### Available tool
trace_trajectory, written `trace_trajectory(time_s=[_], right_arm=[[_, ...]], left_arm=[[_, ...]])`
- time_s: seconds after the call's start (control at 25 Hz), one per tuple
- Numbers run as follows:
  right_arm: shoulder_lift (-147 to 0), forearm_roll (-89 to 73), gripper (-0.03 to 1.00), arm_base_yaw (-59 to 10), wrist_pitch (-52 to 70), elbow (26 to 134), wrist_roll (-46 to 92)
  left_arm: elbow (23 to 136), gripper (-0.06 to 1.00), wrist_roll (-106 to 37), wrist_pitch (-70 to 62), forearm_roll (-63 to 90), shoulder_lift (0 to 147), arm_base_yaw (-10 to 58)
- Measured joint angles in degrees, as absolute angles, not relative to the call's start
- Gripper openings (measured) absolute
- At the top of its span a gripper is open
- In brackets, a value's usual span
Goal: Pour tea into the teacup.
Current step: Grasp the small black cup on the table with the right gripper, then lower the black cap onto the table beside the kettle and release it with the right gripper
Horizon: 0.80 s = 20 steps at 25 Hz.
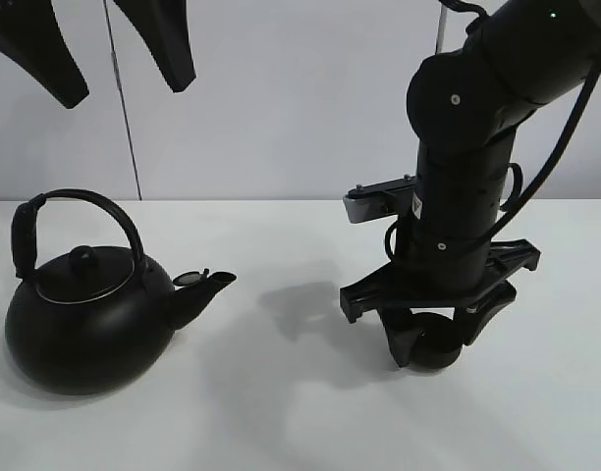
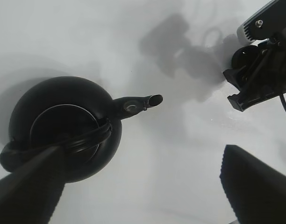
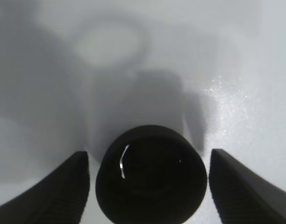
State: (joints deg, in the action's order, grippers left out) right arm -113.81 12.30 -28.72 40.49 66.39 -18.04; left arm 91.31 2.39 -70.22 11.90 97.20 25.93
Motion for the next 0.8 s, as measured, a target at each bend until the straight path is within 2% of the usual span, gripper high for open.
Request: trace_trajectory(time_s=[0.08, 0.12, 0.48, 0.8], right_arm=[[-113.81, 12.43, 0.41, -28.72, 40.38, 66.39, -18.28], [-113.81, 12.43, 0.4, -28.72, 40.32, 66.39, -18.37], [-112.45, 10.27, 0.4, -28.72, 40.1, 66.9, -17.96], [-110.76, 1.46, 0.4, -28.72, 42.46, 72.99, -10.26]], left_arm=[[91.31, 0.65, 2.39, -70.28, 11.9, 97.2, 25.93], [91.31, 0.65, 2.39, -70.28, 11.9, 97.2, 25.93], [91.31, 0.65, 2.39, -70.28, 11.9, 97.2, 25.93], [91.31, 0.65, 2.39, -69.09, 11.9, 97.2, 25.93]])
